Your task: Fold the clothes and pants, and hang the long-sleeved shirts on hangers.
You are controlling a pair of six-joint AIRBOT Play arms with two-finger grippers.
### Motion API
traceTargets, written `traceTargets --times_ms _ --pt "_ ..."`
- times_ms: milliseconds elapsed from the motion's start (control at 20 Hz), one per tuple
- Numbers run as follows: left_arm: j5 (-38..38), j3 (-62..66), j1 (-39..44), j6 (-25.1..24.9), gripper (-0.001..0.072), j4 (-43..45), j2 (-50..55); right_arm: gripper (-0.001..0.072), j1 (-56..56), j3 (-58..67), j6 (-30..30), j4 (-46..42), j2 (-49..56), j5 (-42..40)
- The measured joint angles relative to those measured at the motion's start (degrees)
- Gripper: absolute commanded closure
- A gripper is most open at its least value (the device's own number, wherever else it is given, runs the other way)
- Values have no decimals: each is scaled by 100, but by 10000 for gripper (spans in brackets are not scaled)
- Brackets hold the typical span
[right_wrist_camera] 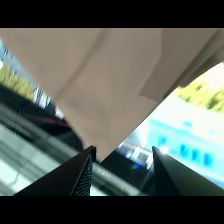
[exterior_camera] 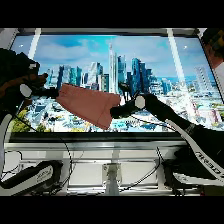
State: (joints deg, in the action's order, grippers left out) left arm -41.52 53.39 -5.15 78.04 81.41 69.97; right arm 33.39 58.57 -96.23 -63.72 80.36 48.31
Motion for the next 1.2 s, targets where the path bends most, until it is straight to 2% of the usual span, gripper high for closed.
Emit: traceTargets --times_ms 250,300,350,400,700,850,900,950,1000,1200 --pt "-11 0 -2 0 265 46 0 313 -649 -22 -44 -293 -92 -197" --pt "-11 0 -2 -2 265 48 0 334 -833 -24 -44 -407 -153 -125" --pt "-11 0 -2 -2 266 52 0 486 -1014 -26 -42 -531 -225 -39" --pt "-13 0 -2 0 266 63 0 711 -1209 -37 -4 -688 -326 85" --pt "-11 0 -2 -2 267 66 0 706 -2063 -629 986 -1043 -1309 763" --pt "-13 0 -2 0 267 66 0 703 -2199 -1624 1204 -262 -2024 271" --pt "-11 0 0 0 267 66 0 612 -2199 -1982 1235 229 -2186 -48" --pt "-15 0 0 0 267 66 0 386 -2162 -2339 1263 791 -2310 -391" --pt "-11 0 0 0 267 63 0 199 -2094 -2638 1281 1331 -2387 -780" --pt "-15 0 0 0 267 59 0 195 -1665 -3086 1318 2588 -2245 -1641"
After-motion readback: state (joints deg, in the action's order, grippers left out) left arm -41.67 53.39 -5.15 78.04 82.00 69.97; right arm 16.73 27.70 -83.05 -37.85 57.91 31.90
